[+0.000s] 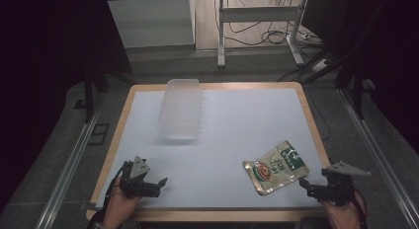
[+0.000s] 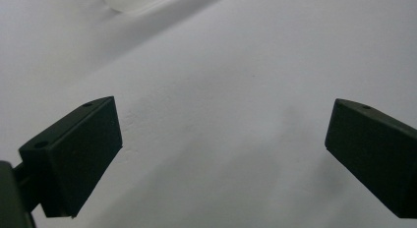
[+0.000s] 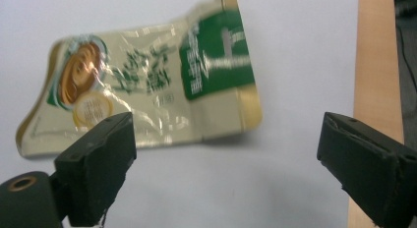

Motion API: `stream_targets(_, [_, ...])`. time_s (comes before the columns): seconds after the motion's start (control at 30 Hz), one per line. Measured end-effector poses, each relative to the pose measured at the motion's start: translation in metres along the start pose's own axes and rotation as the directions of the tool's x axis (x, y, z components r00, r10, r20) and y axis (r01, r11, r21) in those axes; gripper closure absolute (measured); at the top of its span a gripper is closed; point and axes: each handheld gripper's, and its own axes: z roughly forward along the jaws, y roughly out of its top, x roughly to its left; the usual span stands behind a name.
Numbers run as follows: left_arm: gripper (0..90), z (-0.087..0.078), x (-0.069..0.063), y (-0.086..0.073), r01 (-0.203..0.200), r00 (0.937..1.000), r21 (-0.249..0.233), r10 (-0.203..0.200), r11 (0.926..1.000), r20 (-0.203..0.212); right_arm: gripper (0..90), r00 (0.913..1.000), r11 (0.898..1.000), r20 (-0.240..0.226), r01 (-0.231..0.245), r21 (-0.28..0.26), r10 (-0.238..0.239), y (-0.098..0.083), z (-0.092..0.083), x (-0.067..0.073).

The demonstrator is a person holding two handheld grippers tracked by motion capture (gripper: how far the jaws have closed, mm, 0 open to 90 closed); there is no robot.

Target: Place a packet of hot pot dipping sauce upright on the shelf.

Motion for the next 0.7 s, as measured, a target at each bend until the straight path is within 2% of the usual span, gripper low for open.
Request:
stream_targets(0.1, [0.0, -0.0025, 0.0021, -0.0005, 0.012, 0.9999, -0.031, -0.012, 0.9995, 0.002, 6.3, 0.9998, 1.0, -0.004, 0.018, -0.02, -0.018, 0.0022, -0.0006, 0.0006])
stream_targets(0.23, [0.0, -0.0048, 0.0041, -0.0007, 0.027, 0.9996, -0.059, -0.027, 0.9979, 0.009, 5.3, 0.9992, 0.999, -0.011, 0.038, -0.009, -0.038, 0.0017, 0.0009, 0.0023])
stream_targets(0.5, [0.0, -0.0025, 0.0025, -0.0008, 0.012, 0.9999, -0.043, -0.011, 0.999, 0.013, 4.8, 0.9983, 0.999, -0.019, 0.055, -0.002, -0.055, 0.002, 0.0025, 0.0034])
stream_targets(0.7, [0.0, -0.0017, 0.0029, -0.0011, 0.019, 0.9997, -0.03, -0.019, 0.9994, 0.017, 4.8, 0.998, 0.998, -0.023, 0.058, -0.008, -0.059, 0.0022, 0.002, 0.0035])
